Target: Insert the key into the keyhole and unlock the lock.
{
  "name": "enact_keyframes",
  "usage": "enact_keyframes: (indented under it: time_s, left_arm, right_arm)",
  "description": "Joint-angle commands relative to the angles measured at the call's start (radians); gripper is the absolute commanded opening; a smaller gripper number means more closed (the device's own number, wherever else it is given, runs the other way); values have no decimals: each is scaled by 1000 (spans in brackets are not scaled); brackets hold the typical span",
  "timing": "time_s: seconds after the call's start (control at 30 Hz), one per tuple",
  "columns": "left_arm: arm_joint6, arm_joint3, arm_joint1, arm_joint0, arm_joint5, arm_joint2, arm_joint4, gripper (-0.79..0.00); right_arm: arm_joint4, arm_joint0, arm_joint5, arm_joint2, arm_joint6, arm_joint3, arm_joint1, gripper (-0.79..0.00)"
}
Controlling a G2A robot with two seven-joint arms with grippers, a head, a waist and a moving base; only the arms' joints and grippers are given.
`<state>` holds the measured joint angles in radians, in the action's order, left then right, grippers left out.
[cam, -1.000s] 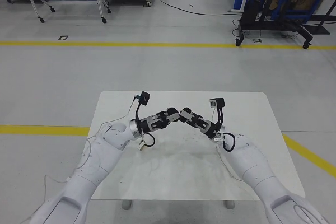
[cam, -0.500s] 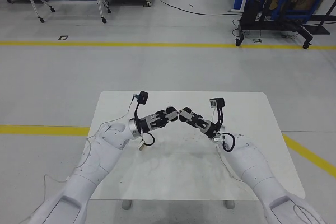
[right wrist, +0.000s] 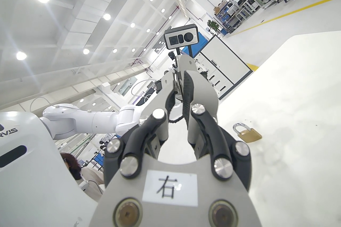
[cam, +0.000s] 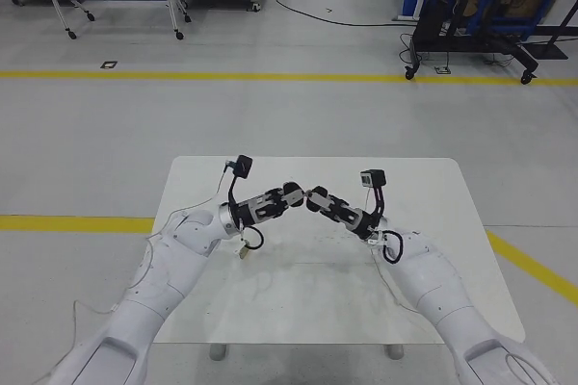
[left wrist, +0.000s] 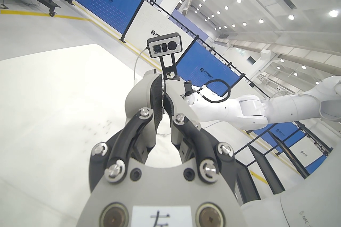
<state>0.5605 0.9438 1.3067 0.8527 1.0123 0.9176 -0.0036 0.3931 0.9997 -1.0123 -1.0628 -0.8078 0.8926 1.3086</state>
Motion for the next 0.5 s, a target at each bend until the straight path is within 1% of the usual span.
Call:
enact_keyframes:
  time_s: [0.0, 0.07, 0.1, 0.13, 0.2, 0.23, 0.27, 0.3, 0.4, 0.47]
  left_arm:
    - [2, 2, -2, 1, 0, 3, -2, -785]
    - [6, 6, -4, 2, 0, 5, -2, -785]
    - [11, 9, -5, 2, 0, 5, 0, -785]
    - [15, 10, -6, 2, 0, 5, 2, -785]
    - [33, 12, -8, 0, 0, 3, 2, -785]
    - [41, 10, -9, -1, 0, 3, 0, -785]
    - [51, 7, -10, -2, -2, 1, -1, -785]
    - [59, 5, -11, -5, -5, 1, -1, -785]
    - [68, 1, -13, -12, -17, 1, 7, -785]
    - [39, -3, -13, -12, -35, 9, 12, -785]
  right_arm:
    - [-16, -1, 0, 1, 0, -3, -2, -496]
    - [-36, -3, 0, -2, 0, -9, -7, -508]
    - [-47, -4, 0, -7, 0, -13, -11, -502]
    - [-57, -6, 0, -10, 0, -16, -14, -489]
    - [-104, -12, 0, -15, 0, -16, -24, -428]
    - [-126, -13, 0, -18, 0, -11, -30, -342]
    - [-149, -14, 0, -23, 0, -8, -37, -117]
    - [-150, -14, 0, -35, 2, -4, -42, 0]
    - [-150, -14, 0, -35, 2, -4, -42, 0]
    - [-150, -14, 0, -35, 2, -4, -42, 0]
